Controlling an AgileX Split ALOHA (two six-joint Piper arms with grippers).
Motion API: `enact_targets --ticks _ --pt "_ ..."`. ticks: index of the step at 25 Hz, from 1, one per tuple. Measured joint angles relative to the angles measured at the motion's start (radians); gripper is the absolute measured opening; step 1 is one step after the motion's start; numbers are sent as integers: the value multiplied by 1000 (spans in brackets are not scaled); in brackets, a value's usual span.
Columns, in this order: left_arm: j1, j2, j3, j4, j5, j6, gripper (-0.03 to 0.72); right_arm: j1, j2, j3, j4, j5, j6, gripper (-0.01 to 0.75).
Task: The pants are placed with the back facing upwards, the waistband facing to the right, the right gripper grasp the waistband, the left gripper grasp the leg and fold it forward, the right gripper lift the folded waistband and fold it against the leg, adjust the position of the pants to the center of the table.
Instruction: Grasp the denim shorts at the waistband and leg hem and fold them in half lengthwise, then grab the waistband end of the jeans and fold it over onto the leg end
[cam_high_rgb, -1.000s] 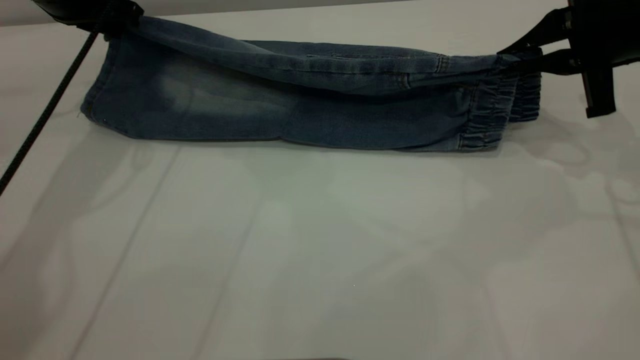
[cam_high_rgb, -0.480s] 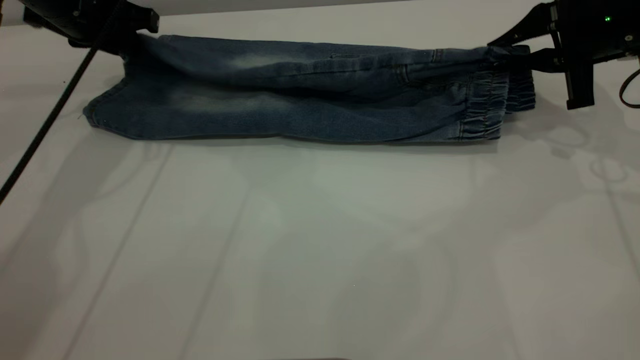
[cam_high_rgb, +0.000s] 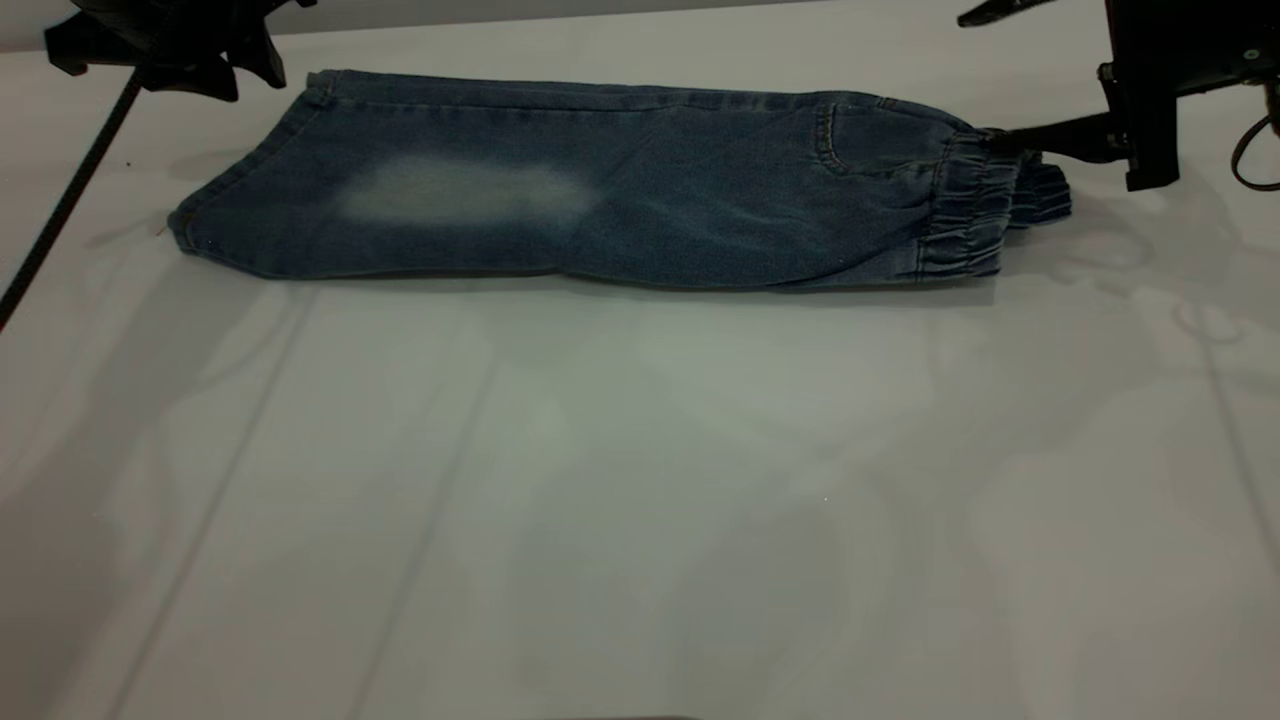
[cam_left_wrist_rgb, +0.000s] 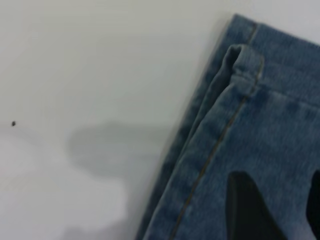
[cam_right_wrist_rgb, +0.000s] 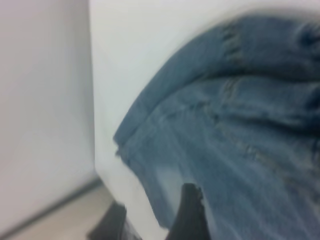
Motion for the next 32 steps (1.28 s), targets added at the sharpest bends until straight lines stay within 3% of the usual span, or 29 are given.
enact_targets --ticks 6,11,17,22,32 --pt "0 -31 -11 -1 99 165 384 0 0 0 -82 108 -73 525" --pt "-4 -34 -11 -2 133 190 397 1 0 0 -170 193 -92 525" --pt "-43 -34 -11 -5 132 191 398 66 0 0 -369 186 -76 563" --pt "-70 -34 -11 -5 129 193 398 128 0 0 -506 97 -17 620" --pt "-91 -34 -11 -5 157 193 398 125 10 0 -508 -117 15 611"
